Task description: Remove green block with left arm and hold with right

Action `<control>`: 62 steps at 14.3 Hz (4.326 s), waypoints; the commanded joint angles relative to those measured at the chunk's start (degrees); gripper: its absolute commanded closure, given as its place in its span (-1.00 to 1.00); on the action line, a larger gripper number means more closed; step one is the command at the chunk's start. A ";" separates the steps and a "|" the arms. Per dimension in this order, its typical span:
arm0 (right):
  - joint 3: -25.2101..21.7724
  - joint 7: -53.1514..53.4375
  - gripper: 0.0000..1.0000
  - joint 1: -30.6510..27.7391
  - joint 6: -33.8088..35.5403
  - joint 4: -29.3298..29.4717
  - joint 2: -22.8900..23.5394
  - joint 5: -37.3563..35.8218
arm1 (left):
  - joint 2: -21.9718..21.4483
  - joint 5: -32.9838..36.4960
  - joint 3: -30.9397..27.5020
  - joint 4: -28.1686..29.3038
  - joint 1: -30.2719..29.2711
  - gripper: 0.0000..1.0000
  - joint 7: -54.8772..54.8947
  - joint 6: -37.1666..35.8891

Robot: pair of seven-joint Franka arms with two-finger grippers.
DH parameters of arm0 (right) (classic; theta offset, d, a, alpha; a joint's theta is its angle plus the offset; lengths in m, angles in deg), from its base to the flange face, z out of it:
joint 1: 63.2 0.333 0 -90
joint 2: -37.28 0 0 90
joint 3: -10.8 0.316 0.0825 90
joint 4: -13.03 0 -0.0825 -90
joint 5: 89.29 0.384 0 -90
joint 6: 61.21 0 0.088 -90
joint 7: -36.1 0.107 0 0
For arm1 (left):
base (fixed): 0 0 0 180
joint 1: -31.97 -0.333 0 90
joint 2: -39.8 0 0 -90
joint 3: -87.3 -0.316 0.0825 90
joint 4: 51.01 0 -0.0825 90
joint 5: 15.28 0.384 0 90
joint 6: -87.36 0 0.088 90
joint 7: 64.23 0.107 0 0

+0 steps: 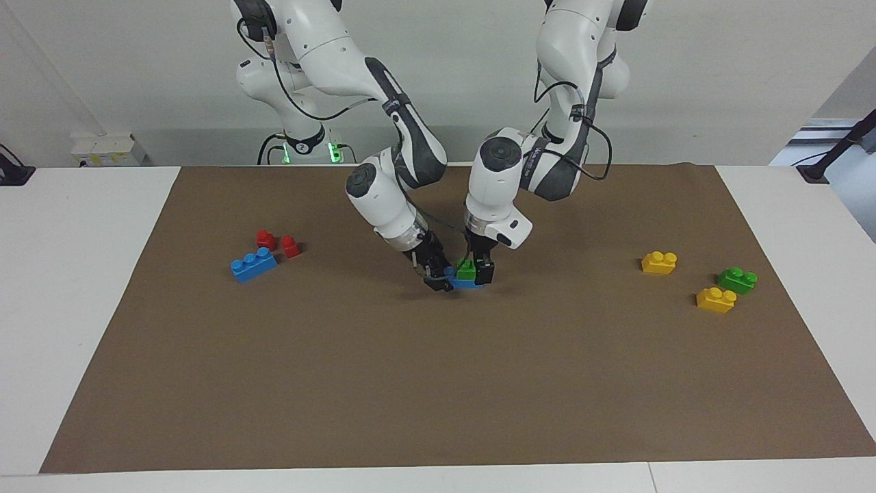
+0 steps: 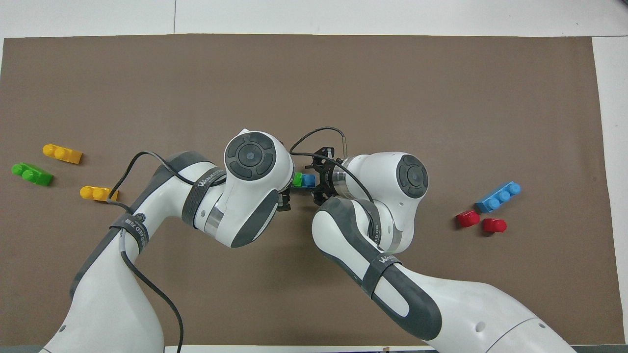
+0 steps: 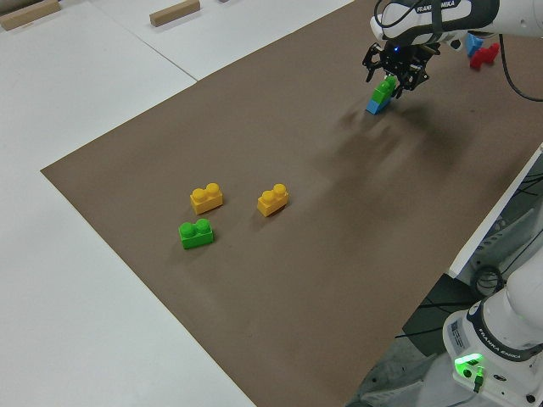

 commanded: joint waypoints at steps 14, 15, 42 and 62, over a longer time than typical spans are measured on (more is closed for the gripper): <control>-0.09 -1.21 1.00 0.44 -1.65 -0.56 0.39 1.70 | -3.66 3.32 -0.45 1.01 0.32 1.00 0.02 0.35; -0.09 -1.21 1.00 0.44 -1.65 -0.56 0.30 1.70 | -5.42 3.32 -0.45 0.93 0.06 1.00 0.63 -1.92; -0.80 -46.65 1.00 -44.47 33.16 0.23 -4.00 -11.22 | -1.50 1.56 -1.50 -1.80 -36.33 1.00 74.11 0.42; -0.09 -64.45 -1.00 -32.17 54.15 8.04 -26.66 -32.73 | -3.49 4.38 -0.89 -4.33 -35.19 -1.00 94.37 -1.64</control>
